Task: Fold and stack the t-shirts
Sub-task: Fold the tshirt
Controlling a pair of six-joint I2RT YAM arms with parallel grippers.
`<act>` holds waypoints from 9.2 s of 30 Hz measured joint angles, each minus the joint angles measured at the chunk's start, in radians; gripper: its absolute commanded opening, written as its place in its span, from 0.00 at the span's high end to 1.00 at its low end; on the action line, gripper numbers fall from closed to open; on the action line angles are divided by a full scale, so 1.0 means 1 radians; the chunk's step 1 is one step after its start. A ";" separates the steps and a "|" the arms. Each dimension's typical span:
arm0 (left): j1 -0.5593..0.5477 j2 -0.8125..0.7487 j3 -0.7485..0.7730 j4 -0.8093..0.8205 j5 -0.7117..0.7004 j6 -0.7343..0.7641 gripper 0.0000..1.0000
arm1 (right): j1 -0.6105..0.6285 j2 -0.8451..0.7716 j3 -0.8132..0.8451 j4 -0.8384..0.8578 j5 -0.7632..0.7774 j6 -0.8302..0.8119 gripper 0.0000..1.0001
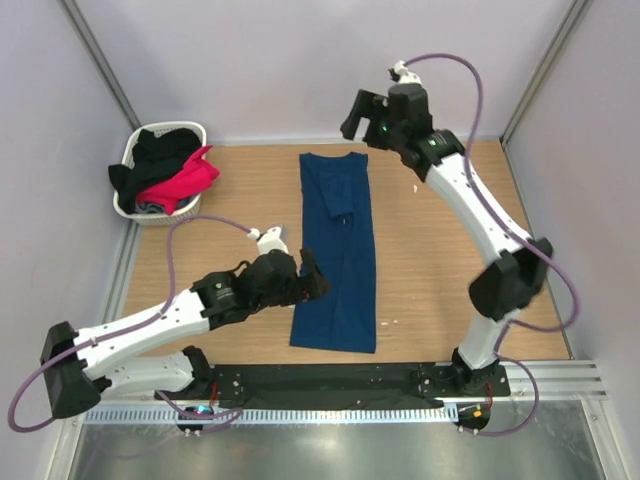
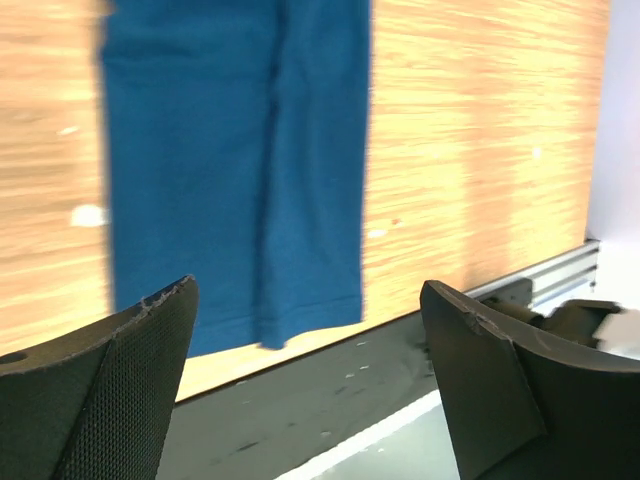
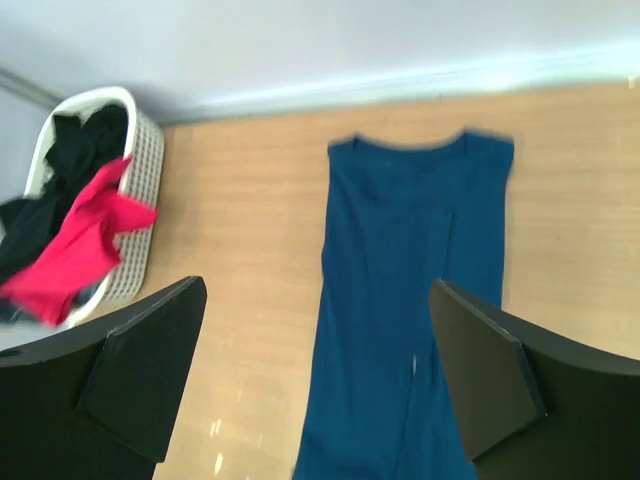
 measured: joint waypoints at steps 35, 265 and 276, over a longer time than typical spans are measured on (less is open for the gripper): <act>0.036 -0.103 -0.478 0.123 0.133 -0.131 0.31 | 0.346 -0.895 -1.633 0.093 -0.177 0.629 0.47; 0.569 0.142 -0.041 0.096 0.112 0.302 0.00 | 0.181 0.187 -0.456 -0.053 -0.041 -0.568 0.99; 0.574 0.145 -0.041 0.095 0.112 0.304 0.00 | 0.180 0.230 -0.420 0.006 0.022 -0.571 0.71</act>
